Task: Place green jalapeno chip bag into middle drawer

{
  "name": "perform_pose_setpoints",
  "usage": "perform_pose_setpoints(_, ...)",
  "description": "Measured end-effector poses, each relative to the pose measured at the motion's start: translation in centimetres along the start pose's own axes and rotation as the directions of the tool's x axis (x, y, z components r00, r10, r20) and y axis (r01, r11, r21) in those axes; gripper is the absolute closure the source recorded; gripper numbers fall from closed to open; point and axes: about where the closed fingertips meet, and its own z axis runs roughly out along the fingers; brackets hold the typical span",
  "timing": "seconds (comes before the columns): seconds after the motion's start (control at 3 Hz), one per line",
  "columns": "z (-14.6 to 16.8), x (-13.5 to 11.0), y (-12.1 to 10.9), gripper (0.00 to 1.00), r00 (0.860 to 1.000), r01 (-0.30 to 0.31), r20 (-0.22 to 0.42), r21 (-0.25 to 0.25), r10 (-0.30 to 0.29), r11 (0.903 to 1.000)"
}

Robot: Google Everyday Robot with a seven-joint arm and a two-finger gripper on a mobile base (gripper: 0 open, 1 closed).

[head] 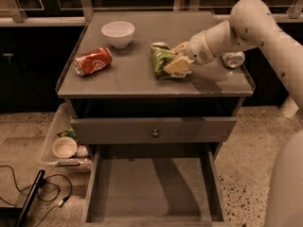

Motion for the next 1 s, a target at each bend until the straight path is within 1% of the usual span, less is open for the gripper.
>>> perform_pose_setpoints(0.33,-3.5,0.5,3.4,1.00,0.997,0.040,0.060,0.001,-0.040,0.9992)
perform_pose_setpoints(0.67,-7.5,1.6,6.7,1.00,0.990,0.080,0.119,0.011,-0.081,0.9967)
perform_pose_setpoints(1.0,-10.7,2.5,10.2,1.00,0.980,0.127,0.155,0.019,-0.128,0.9918)
